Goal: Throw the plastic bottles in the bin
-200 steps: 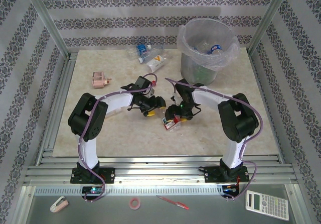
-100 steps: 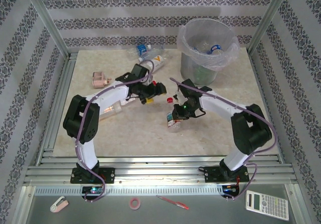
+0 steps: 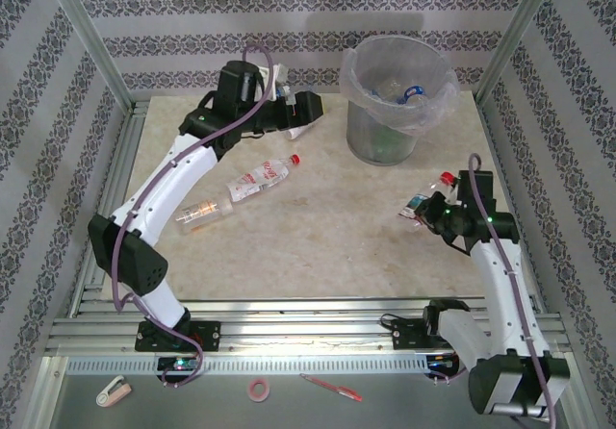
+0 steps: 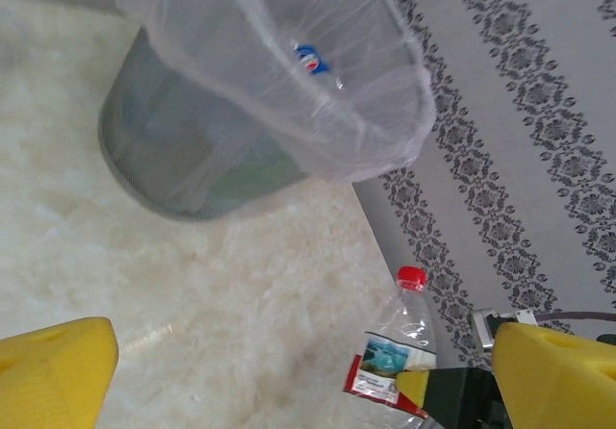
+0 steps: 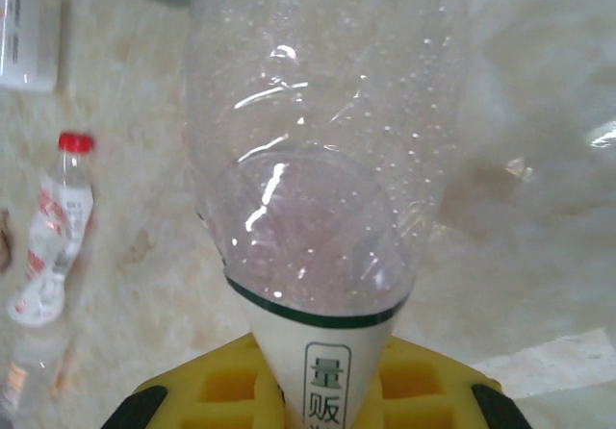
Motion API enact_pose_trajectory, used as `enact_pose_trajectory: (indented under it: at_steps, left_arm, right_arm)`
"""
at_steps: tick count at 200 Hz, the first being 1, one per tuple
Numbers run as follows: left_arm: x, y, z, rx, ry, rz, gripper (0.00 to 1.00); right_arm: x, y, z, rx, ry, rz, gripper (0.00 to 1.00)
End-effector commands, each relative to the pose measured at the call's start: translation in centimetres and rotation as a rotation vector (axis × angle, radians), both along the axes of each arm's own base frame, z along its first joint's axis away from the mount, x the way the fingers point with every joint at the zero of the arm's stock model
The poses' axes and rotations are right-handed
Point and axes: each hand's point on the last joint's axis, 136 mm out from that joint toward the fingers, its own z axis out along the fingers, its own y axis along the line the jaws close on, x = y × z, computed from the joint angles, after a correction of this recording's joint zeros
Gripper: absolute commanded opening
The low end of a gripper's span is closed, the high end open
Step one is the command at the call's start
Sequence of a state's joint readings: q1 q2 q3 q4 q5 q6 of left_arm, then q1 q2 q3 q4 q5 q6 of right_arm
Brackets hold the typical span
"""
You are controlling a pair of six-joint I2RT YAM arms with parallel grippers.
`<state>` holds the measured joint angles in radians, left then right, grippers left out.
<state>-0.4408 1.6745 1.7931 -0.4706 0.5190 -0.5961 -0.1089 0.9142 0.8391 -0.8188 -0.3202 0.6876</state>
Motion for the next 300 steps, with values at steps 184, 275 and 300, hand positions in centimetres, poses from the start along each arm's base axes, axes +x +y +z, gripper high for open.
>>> enact_pose_trajectory:
  at_steps: [184, 275, 300]
  left_arm:
    - [-4.2, 12.4, -14.0, 0.327, 0.364, 0.244, 1.00]
    - [-3.1, 16.7, -22.9, 0.834, 0.443, 0.088, 1.00]
    - [-1.7, 16.8, -25.1, 0.914, 0.393, 0.009, 1.00]
  right_arm:
    - [11.8, 4.1, 23.3, 0.180, -0.452, 0.221, 0.82]
    - [4.6, 11.0, 13.2, 0.221, -0.258, 0.430, 0.95]
    - [4.2, 12.3, 12.0, 0.229, -0.224, 0.466, 0.96]
